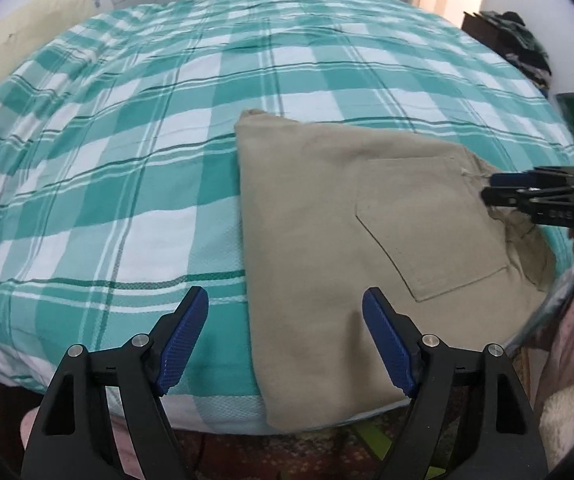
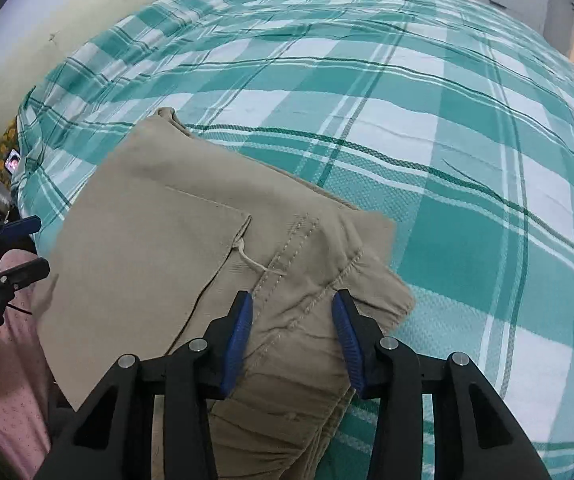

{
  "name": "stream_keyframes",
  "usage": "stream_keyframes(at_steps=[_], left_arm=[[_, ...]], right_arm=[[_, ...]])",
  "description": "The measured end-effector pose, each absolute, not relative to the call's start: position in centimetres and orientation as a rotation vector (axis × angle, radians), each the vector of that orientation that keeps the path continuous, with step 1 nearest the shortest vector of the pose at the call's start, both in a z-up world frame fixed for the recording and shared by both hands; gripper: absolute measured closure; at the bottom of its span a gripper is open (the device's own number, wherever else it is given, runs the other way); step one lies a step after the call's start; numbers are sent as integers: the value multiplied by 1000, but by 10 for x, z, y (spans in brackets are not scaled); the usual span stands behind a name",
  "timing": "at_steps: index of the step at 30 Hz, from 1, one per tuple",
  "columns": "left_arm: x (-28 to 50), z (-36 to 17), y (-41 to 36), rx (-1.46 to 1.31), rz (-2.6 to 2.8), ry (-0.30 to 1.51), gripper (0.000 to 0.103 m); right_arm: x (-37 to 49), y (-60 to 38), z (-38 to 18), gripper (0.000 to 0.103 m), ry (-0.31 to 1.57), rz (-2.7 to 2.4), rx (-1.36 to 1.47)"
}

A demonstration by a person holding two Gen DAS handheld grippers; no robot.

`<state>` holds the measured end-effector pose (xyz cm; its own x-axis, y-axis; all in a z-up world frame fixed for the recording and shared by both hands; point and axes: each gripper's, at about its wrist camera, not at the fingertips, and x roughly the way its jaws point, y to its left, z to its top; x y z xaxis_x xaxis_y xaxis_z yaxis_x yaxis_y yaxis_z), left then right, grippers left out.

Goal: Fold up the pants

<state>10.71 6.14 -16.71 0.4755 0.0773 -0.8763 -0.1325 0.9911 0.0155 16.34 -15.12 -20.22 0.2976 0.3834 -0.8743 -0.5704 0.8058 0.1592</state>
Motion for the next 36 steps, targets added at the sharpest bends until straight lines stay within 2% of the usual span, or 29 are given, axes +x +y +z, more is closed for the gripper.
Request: stream_keyframes(at_steps=[6, 9, 10, 12, 15, 19, 26, 29, 30, 31, 33, 34, 36], left_arm=[[107, -166, 63, -51, 147, 1071, 22], [107, -168, 63, -50, 144, 1075, 22], [107, -168, 65, -49, 146, 1075, 22], [106, -168, 74, -69, 155, 1077, 21], [107, -175, 109, -230, 134, 1104, 18], [116, -198, 140, -447, 52, 1172, 18], [135, -224, 131, -556, -99, 1224, 14], [146, -229, 119, -560, -138, 1243, 14], [148, -228, 115, -557, -134, 1246, 29], [149, -225, 112, -558, -145, 1239, 46], [150, -212, 102, -480, -97, 1236, 80], [148, -202, 95, -440, -97, 1220, 86], [146, -181, 84, -365, -89, 1184, 89]], right_arm=[[133, -162, -161, 60, 1030, 678, -141], [114, -169, -158, 55, 1042, 696, -125], [112, -176, -161, 48, 1058, 690, -104], [114, -194, -170, 43, 1091, 666, -40], [125, -231, -188, 43, 1164, 619, 140], [142, -266, -216, 43, 1247, 647, 459], [159, -238, -256, 42, 1386, 741, 561], [167, -226, -270, 37, 1413, 744, 619], [170, -223, -272, 41, 1419, 746, 620], [171, -217, -270, 52, 1420, 743, 568], [167, -205, -256, 62, 1389, 747, 438], [161, -196, -241, 65, 1351, 755, 345], [153, -182, -216, 69, 1282, 773, 206]])
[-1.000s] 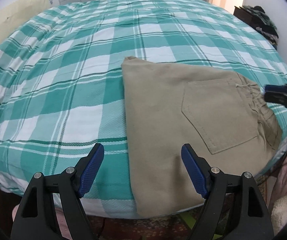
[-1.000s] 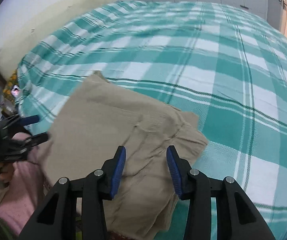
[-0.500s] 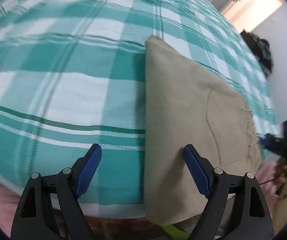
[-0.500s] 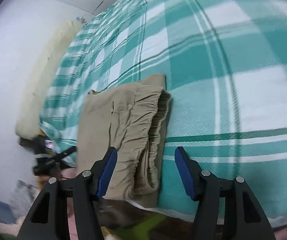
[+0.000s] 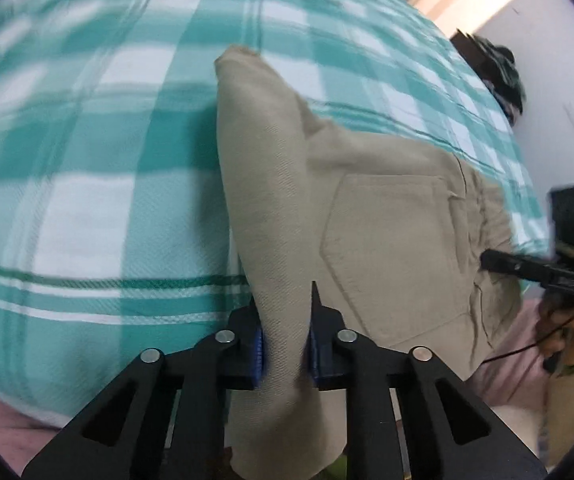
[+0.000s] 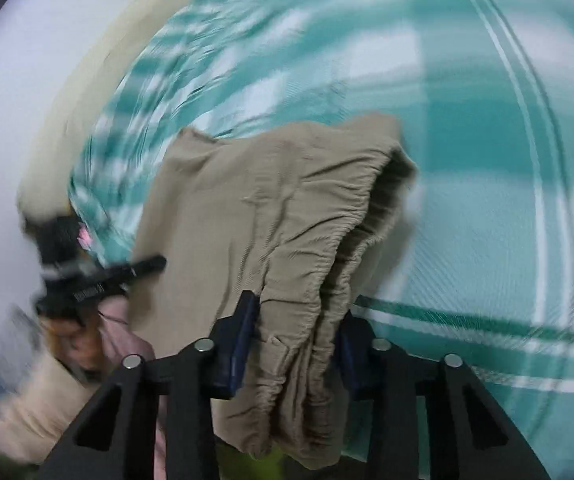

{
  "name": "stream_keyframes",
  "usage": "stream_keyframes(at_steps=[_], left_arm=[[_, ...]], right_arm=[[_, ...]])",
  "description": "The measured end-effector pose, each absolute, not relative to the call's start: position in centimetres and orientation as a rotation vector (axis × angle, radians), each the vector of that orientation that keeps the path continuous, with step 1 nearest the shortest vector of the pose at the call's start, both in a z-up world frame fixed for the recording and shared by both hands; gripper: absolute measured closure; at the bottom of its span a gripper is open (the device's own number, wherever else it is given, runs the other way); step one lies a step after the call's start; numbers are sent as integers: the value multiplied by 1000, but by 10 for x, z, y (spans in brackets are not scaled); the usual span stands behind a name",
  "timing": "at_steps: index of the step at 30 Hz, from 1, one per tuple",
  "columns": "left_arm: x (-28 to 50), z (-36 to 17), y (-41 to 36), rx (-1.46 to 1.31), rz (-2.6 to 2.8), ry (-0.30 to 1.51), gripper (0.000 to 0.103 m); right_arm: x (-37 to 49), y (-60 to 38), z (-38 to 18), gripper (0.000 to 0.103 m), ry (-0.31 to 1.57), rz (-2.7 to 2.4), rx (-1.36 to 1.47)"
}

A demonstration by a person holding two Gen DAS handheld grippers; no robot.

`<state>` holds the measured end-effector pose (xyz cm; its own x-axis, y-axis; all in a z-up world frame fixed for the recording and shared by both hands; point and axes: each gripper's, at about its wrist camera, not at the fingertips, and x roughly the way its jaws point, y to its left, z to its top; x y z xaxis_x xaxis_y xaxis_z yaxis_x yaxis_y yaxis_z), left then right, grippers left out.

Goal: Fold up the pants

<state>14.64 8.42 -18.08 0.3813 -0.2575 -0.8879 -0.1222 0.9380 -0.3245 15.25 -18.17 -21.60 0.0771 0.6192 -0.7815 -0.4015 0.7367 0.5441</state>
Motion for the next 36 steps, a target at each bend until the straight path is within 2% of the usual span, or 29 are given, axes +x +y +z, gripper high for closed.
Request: stream_keyframes(at_steps=[4, 8, 11, 13, 14, 15, 17, 18, 19, 20, 21, 22, 24, 26, 28, 33, 36], left_arm=[[156, -143, 87, -358, -94, 1107, 89], [190, -117, 107, -335, -54, 1024, 89], [222, -105, 122, -315, -13, 974, 88], [248, -107, 125, -258, 24, 953, 84], [259, -114, 127, -215, 65, 954, 74], [265, -120, 130, -186, 106, 962, 52], [267, -139, 137, -91, 267, 965, 31], [260, -145, 139, -45, 323, 961, 31], [251, -148, 139, -22, 343, 955, 30], [240, -150, 140, -3, 357, 945, 25], [226, -152, 139, 20, 373, 930, 17], [214, -150, 137, 43, 389, 913, 13], [186, -143, 130, 86, 421, 873, 4], [168, -130, 119, 95, 429, 845, 4], [154, -115, 109, 76, 441, 826, 4], [118, -77, 85, 7, 439, 783, 3], [102, -67, 71, 14, 497, 844, 3]], right_arm=[[148, -155, -166, 71, 1163, 820, 92], [186, -133, -133, 71, 1068, 825, 58], [228, -119, -122, 71, 1027, 815, 72], [253, -110, -123, 70, 1012, 801, 87], [262, -107, -125, 69, 1013, 792, 92], [276, -108, -133, 66, 1028, 760, 87], [293, -118, -150, 47, 1074, 659, 52], [298, -128, -158, 34, 1087, 570, 20], [298, -140, -165, 29, 1091, 473, -27], [293, -151, -167, 27, 1082, 416, -65], [284, -162, -167, 22, 1061, 375, -102], [278, -169, -167, 13, 1051, 354, -124], [254, -179, -160, 10, 1012, 320, -183], [232, -181, -149, 9, 974, 336, -210], [209, -182, -136, 1, 941, 364, -205], [144, -167, -97, 0, 844, 424, -178], [106, -147, -87, 0, 799, 406, -212]])
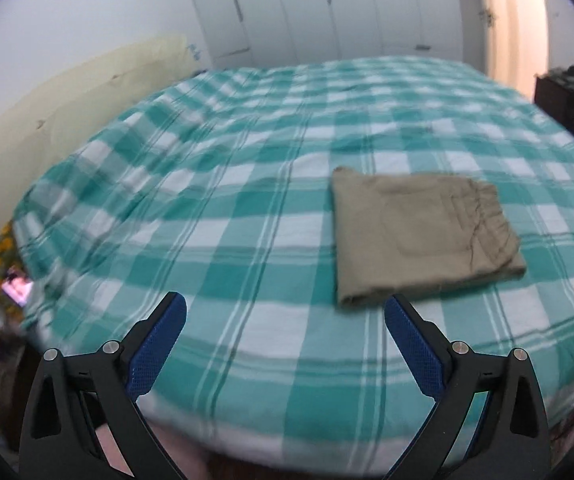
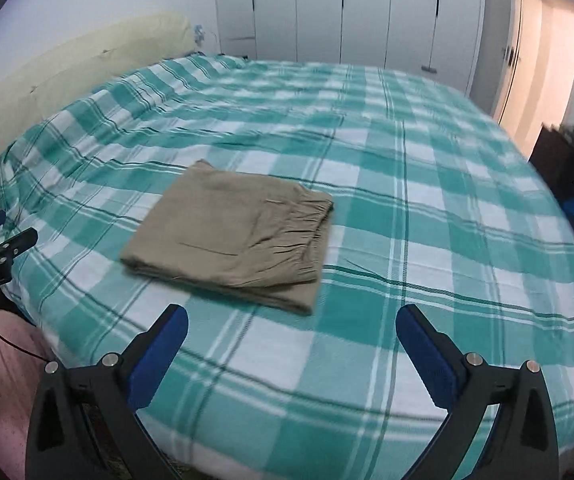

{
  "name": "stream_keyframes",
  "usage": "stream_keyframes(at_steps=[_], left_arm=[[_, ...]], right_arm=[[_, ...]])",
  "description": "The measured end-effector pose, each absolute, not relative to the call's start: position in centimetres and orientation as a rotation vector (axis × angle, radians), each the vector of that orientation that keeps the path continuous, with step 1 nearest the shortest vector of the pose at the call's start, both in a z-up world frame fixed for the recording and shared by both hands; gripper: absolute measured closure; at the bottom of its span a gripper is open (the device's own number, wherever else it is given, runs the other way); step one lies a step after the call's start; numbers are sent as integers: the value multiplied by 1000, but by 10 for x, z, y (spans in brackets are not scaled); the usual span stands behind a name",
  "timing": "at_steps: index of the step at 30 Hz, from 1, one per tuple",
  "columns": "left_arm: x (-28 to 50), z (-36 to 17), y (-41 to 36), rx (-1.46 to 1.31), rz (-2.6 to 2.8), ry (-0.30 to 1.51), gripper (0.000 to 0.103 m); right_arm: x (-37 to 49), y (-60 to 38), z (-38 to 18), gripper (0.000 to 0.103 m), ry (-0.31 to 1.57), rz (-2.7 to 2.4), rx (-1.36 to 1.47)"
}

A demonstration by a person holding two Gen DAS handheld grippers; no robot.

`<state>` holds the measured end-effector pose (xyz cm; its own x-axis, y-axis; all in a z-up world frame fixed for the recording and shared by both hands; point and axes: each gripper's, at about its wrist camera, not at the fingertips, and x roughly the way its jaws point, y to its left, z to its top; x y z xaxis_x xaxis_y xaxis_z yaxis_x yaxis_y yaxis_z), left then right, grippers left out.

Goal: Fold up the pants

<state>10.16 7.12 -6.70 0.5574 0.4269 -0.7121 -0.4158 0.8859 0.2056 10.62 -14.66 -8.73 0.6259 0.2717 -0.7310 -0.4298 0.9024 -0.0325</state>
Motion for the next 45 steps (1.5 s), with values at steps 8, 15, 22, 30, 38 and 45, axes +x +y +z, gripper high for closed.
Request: stream_keyframes(at_steps=[8, 15, 22, 30, 38, 45], left_arm=[[60, -58, 50, -62, 418, 903, 3], [46, -55, 36, -76, 375, 929, 3], [41, -54, 31, -92, 367, 963, 2], [37, -50, 22, -86, 317, 1009, 2], [38, -40, 20, -78, 302, 1001, 2], [43, -49, 21, -91, 295, 1032, 2]], right_arm=[[35, -114, -74, 0, 805, 425, -223], [11, -108, -64, 0, 845, 397, -222], [-1, -99, -59, 1, 856, 422, -213], [-9, -100, -52, 1, 901, 470, -217], [-12, -103, -42, 1, 931, 486, -202], [-9, -104, -47, 1, 934, 458, -204]])
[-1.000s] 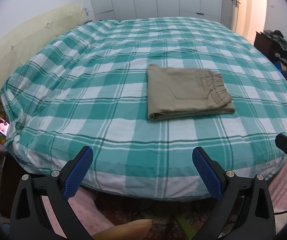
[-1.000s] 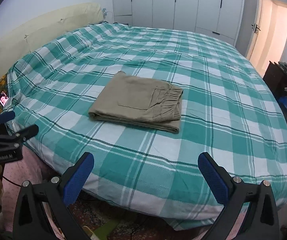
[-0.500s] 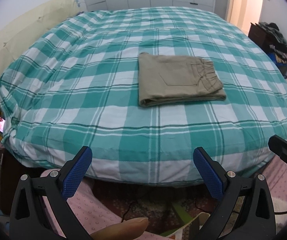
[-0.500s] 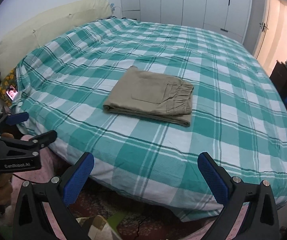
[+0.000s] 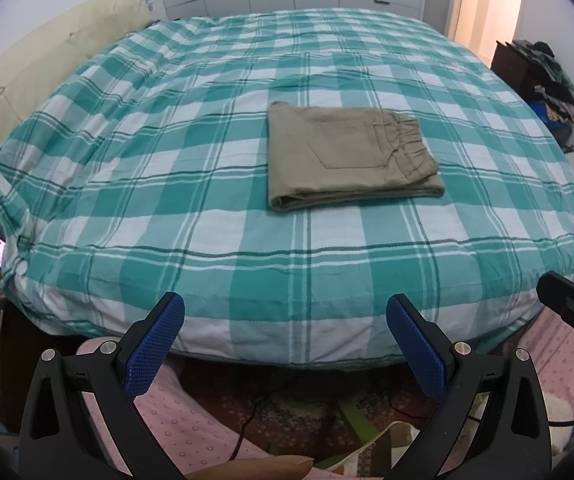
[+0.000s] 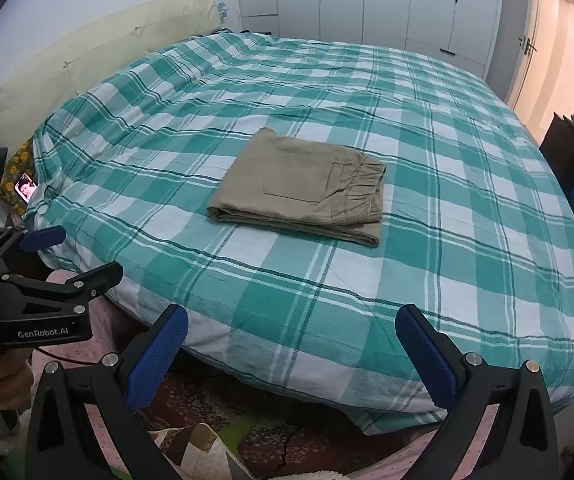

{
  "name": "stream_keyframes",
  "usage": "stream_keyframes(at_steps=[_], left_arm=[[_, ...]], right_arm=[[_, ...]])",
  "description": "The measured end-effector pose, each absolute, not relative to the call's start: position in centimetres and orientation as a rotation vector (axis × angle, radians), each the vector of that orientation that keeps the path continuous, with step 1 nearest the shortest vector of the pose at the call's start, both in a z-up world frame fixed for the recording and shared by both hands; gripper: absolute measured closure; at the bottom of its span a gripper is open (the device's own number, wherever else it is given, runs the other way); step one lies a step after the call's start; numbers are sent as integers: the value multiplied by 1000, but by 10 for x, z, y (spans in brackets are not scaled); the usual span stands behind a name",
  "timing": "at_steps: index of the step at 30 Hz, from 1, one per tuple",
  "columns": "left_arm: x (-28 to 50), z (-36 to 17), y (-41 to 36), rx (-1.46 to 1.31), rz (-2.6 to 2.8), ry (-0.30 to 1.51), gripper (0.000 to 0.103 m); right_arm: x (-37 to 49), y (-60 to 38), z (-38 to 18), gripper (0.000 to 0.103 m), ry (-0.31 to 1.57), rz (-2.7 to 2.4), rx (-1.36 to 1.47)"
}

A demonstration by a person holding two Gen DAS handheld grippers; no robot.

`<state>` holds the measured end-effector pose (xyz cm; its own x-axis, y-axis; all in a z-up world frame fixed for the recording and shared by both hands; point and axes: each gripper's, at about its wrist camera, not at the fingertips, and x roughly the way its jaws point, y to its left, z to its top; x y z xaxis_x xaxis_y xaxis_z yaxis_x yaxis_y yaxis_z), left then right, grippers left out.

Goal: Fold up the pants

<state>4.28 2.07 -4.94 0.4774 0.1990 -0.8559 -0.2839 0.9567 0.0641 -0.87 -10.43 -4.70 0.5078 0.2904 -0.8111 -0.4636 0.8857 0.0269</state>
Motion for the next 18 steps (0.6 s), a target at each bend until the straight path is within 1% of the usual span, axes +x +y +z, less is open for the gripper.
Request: stream_keyframes(at_steps=[18], left_arm=[[45, -52, 16, -82, 287, 1043, 2]], right_arm=[[-9, -109, -50, 1, 943, 422, -205]])
